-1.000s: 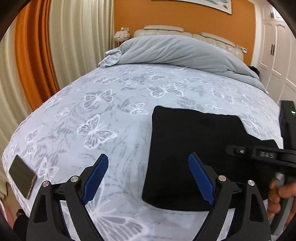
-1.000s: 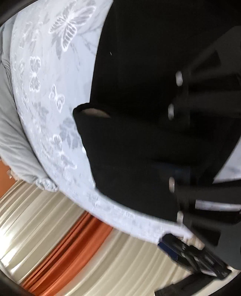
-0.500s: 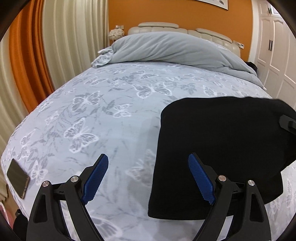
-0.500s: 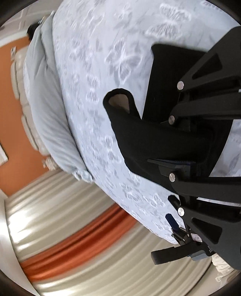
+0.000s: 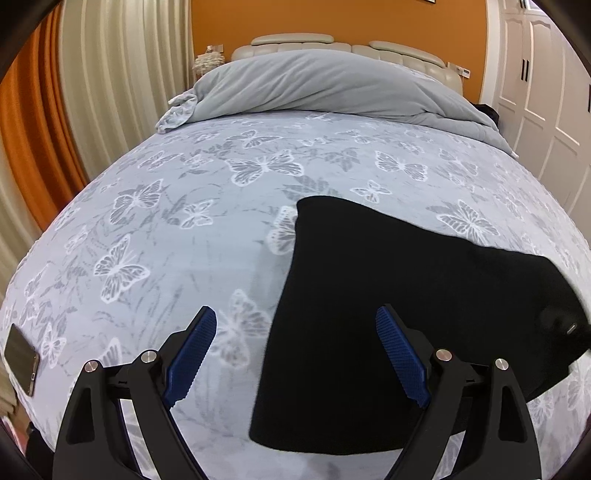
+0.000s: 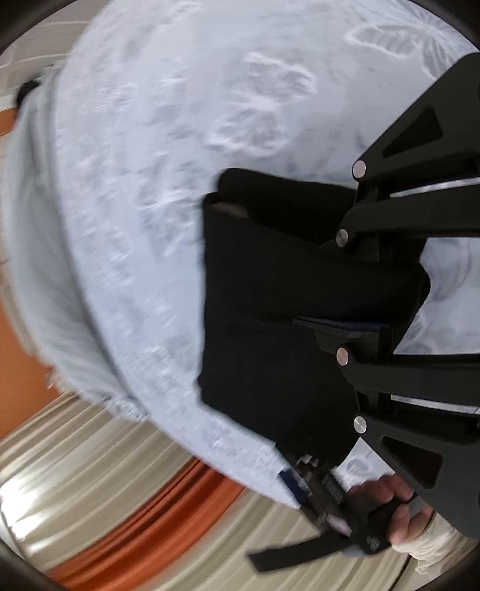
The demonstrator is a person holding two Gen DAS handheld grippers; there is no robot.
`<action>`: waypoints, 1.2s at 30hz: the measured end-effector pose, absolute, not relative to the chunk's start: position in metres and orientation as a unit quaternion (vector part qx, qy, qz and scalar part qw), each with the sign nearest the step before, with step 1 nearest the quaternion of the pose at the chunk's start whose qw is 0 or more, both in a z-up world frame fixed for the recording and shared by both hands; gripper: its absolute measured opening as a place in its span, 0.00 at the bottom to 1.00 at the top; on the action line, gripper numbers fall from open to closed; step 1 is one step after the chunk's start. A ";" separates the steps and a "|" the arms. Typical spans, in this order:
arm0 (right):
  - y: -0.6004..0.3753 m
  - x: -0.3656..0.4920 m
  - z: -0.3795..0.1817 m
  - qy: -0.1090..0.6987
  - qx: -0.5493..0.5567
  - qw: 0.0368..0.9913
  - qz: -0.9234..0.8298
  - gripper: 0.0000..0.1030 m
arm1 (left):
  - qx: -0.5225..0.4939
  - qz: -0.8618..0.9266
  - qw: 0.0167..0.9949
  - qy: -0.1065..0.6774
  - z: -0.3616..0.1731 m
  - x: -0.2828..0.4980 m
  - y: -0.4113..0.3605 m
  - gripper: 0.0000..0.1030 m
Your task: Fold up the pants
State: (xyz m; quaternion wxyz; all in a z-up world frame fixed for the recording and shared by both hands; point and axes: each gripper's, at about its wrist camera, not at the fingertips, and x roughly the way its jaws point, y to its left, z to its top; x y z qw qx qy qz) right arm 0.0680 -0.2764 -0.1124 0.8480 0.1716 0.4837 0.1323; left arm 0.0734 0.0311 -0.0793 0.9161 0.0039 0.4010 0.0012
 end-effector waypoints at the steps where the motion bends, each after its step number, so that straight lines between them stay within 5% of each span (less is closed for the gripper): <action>1: -0.276 0.070 -0.121 0.497 0.173 0.840 0.132 0.21 | 0.005 0.001 0.916 0.402 -0.080 0.074 0.029 0.83; 8: -0.292 0.066 -0.088 0.446 0.188 0.868 0.115 0.31 | 0.023 0.005 0.916 0.402 -0.084 0.074 0.020 0.83; 11: -0.302 0.077 -0.083 0.421 0.193 0.882 0.091 0.63 | 0.033 0.009 0.914 0.403 -0.085 0.074 0.020 0.83; 18: -0.294 0.128 -0.122 0.460 0.204 0.859 0.094 0.63 | 0.017 0.014 0.912 0.409 -0.083 0.078 0.033 0.83; 19: -0.291 0.131 -0.124 0.460 0.196 0.861 0.095 0.59 | 0.017 0.016 0.912 0.408 -0.083 0.079 0.036 0.83; 20: -0.287 0.133 -0.125 0.458 0.187 0.863 0.102 0.32 | 0.018 0.018 0.913 0.408 -0.083 0.079 0.038 0.83; 22: -0.276 0.129 -0.108 0.437 0.171 0.876 0.111 0.06 | 0.017 0.020 0.912 0.410 -0.082 0.080 0.042 0.83; 27: -0.256 0.095 -0.050 0.353 0.062 0.928 0.100 0.04 | 0.012 0.017 0.911 0.413 -0.081 0.081 0.049 0.83; 31: -0.283 0.121 -0.120 0.472 0.071 0.878 0.036 0.15 | 0.022 0.015 0.906 0.422 -0.088 0.083 0.047 0.84; 36: -0.273 0.074 -0.056 0.374 0.083 0.920 0.083 0.18 | 0.025 0.013 0.905 0.425 -0.089 0.082 0.042 0.83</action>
